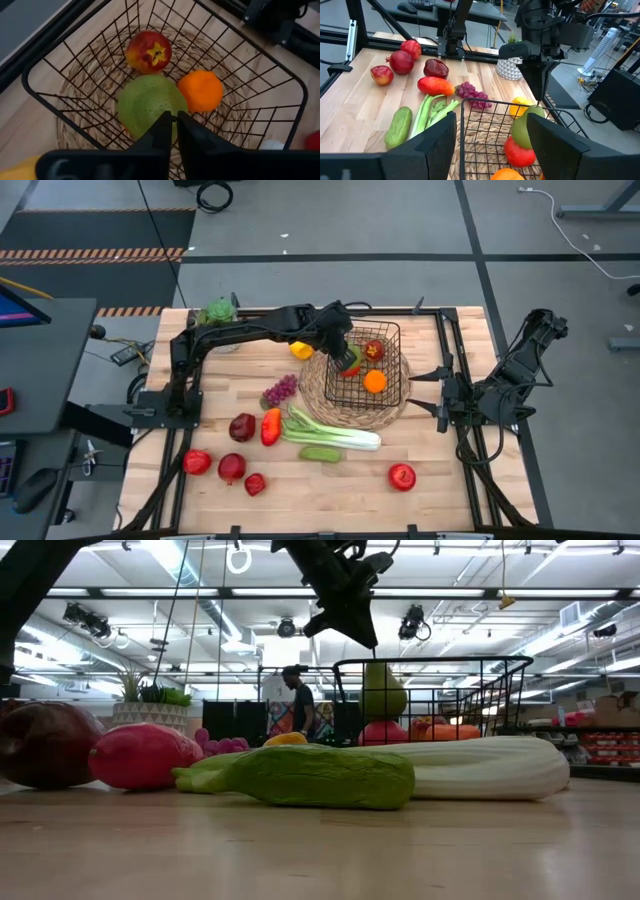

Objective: Build produce basket
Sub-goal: Put the pear into the wire basket, then put the mango into the wire basket

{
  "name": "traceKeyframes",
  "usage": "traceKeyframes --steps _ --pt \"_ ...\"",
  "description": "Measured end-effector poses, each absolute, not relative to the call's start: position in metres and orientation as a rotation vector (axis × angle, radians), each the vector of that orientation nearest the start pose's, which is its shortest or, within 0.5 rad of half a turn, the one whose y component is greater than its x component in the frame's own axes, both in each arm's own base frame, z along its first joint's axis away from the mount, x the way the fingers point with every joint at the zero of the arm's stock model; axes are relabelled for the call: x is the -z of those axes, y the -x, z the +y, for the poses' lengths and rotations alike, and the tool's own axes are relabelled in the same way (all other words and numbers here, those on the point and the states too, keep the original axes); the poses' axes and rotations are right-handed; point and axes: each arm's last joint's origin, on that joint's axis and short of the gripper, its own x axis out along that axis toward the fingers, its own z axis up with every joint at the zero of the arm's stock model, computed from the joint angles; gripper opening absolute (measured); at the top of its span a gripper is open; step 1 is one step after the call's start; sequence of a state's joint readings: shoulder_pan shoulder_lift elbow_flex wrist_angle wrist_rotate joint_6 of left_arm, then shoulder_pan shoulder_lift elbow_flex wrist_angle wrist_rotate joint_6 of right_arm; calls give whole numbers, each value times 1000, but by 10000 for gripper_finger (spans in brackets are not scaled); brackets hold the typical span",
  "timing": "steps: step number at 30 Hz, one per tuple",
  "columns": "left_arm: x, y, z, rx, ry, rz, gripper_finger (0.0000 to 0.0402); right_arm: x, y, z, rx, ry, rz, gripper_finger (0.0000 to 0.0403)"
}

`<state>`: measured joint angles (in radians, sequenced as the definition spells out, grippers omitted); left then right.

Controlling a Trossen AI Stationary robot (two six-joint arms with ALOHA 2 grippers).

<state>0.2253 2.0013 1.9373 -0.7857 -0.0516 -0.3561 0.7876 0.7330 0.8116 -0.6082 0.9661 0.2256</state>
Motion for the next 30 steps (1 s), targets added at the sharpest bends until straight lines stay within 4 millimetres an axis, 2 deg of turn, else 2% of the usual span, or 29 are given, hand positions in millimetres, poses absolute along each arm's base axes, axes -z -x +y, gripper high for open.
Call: traceKeyframes --steps 10,19,30 --pt "-332 -423 97 -362 493 745 39 -317 -113 79 213 203 315 247" --pt "-335 -423 88 -265 547 767 32 -317 -113 79 215 204 314 247" --pt "-329 -422 53 -101 294 891 38 -317 -113 80 215 198 310 247"
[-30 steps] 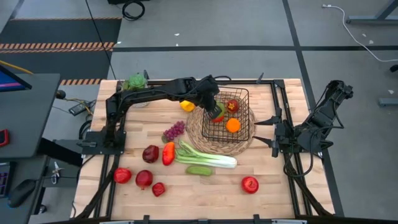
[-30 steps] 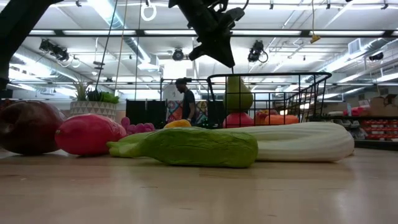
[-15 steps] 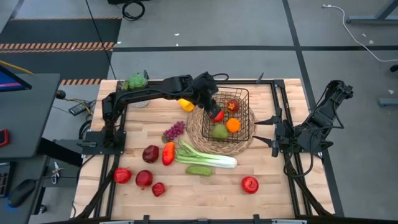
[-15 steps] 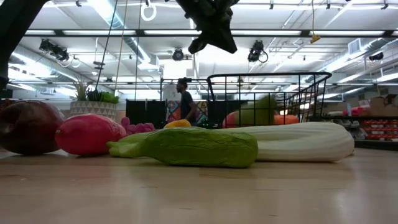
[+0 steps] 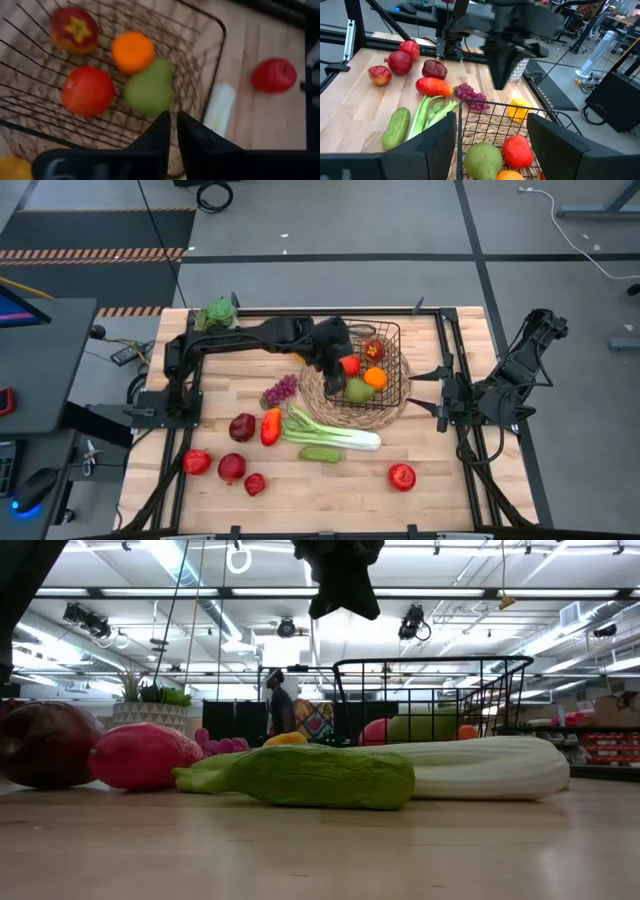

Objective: Build produce basket
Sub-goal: Put the mango into the wire basket

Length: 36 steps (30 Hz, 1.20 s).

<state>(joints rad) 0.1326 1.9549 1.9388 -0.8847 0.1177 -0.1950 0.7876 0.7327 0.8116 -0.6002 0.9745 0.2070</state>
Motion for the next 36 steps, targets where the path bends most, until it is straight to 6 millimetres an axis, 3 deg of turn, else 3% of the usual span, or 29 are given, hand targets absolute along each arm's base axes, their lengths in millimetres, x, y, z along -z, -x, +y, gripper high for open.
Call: traceKeyframes --steps 4,8,13,18,27,36 --pt "-325 -419 36 -62 225 958 32 -317 -113 80 215 195 310 247" --pt "-319 -413 20 -139 51 1043 28 -317 -113 80 215 195 310 247" --pt "-281 -406 14 -237 -116 1177 29 -317 -113 80 214 187 309 247" --pt "-254 -392 22 -274 -100 1271 22 -317 -113 80 212 186 310 247" --pt "-254 -350 20 -310 -47 1169 22 -317 -113 80 208 192 311 247" --pt "-235 -296 11 -316 126 1209 25 -321 -114 80 220 242 287 247"
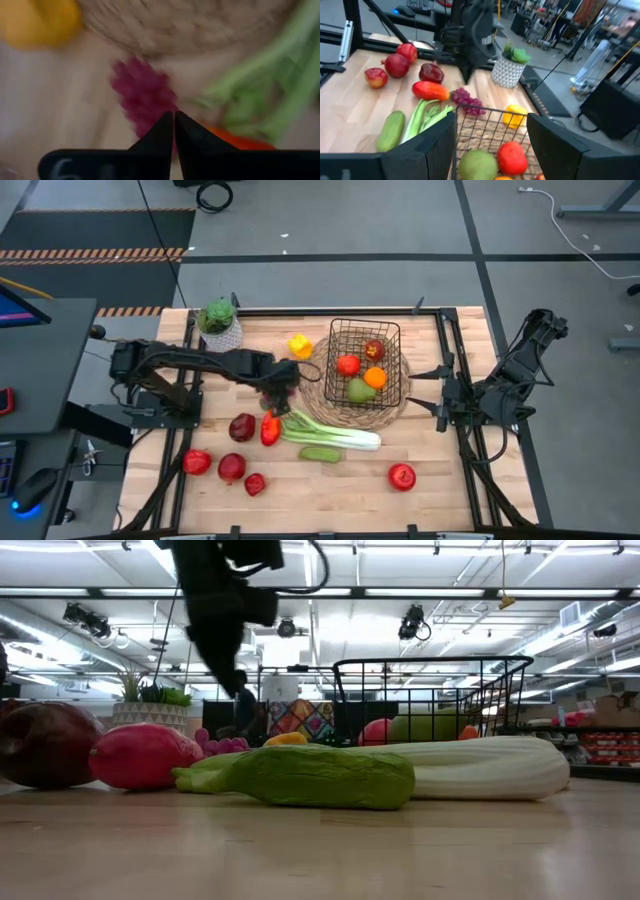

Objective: Build produce basket
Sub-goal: Put the mango into the wire basket

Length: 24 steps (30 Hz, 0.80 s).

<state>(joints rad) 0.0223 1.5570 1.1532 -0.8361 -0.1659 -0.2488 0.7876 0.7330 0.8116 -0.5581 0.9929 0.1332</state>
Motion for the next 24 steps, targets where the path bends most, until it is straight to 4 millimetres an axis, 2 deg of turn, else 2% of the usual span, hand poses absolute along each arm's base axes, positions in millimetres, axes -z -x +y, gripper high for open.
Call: traceKeyframes --steps 4,13,17,20,24 --pt "-234 -283 -7 -251 240 1261 24 -325 -116 80 243 310 263 247" --pt "-257 -273 -66 -234 382 1233 11 -336 -126 71 319 427 222 247" --pt "-256 -267 -87 -184 341 1234 17 -344 -132 66 341 455 189 247" --pt "-251 -264 -94 -271 281 1225 29 -348 -136 62 333 459 164 247" --pt "-247 -265 -94 -385 336 1202 72 -348 -139 57 329 469 166 247"
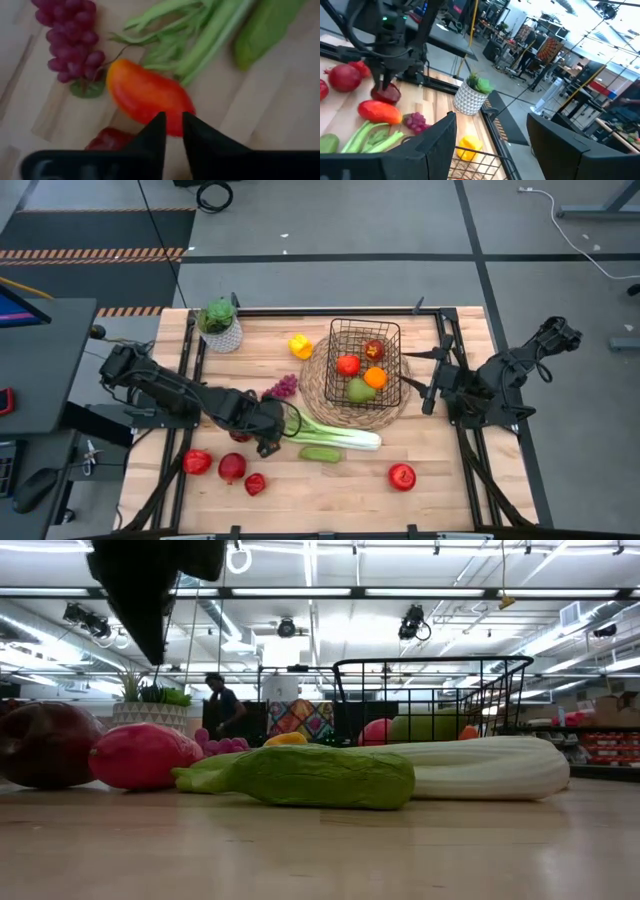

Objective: Build produce basket
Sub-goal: Put the mango into the wire basket

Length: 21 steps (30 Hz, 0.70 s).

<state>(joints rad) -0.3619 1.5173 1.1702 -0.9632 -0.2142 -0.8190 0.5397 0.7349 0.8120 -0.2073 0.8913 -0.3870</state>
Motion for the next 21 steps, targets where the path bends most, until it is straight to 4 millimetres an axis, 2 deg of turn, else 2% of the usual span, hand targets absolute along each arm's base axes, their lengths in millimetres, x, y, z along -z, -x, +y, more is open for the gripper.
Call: traceKeyframes --steps 6,13,17,21 --pt "-245 -270 -86 -503 460 1170 180 -349 -143 49 376 467 171 247" --pt "-233 -282 -77 -604 596 1168 307 -349 -147 46 304 455 156 247" --pt "-220 -289 -74 -637 625 1219 343 -350 -147 45 295 449 152 247" --pt "-204 -295 -72 -668 622 1272 349 -349 -149 45 294 445 156 247"
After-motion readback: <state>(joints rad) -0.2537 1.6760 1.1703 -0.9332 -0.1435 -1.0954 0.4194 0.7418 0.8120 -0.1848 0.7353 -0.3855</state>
